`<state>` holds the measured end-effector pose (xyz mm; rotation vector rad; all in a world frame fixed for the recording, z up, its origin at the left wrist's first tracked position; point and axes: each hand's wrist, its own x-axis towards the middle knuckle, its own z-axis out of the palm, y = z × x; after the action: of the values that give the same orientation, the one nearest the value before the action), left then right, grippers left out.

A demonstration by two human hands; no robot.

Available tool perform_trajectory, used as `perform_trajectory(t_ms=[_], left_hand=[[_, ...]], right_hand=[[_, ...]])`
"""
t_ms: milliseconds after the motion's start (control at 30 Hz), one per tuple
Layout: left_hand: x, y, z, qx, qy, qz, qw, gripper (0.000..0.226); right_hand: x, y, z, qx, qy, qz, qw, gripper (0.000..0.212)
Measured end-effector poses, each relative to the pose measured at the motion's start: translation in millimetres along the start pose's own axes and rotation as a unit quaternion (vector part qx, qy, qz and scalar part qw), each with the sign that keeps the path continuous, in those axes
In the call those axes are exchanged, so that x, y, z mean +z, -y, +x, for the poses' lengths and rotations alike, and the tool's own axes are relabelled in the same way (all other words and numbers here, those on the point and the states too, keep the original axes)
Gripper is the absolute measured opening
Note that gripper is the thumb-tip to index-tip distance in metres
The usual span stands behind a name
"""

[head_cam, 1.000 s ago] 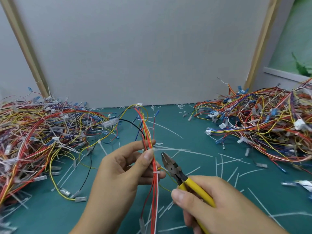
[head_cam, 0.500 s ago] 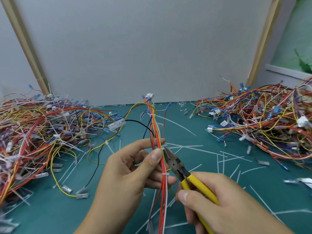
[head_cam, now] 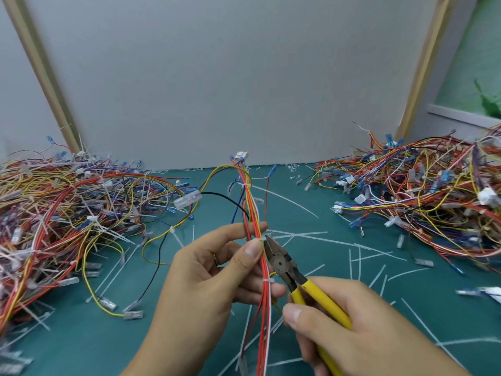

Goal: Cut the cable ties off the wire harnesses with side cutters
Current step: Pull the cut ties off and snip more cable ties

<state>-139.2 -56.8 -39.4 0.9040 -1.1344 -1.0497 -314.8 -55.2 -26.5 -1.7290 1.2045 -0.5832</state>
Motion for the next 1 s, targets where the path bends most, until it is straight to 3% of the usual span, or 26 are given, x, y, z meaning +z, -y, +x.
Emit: perform_trajectory(t_ms=[500,733,1000], left_hand=[[-0.5,0.5,-0.7,0.008,0.003,-0.003,1.000,0.027],[-0.9,0.3,-0.1,0.003,0.007,-0.003,1.000,0.020],[-1.6,0.0,0.1,-0.003,0.014,-0.007,1.000,0.023]], right_hand=[[-2.7,-0.9,0.2,0.006,0.021,0.029,0.999,0.027],[-0.2,-1.2,-0.3,0.011,0.011,0.009,1.000,0.048],[0.1,-2.3,0.6,0.001,-0.001,-0.003,1.000,0.054]])
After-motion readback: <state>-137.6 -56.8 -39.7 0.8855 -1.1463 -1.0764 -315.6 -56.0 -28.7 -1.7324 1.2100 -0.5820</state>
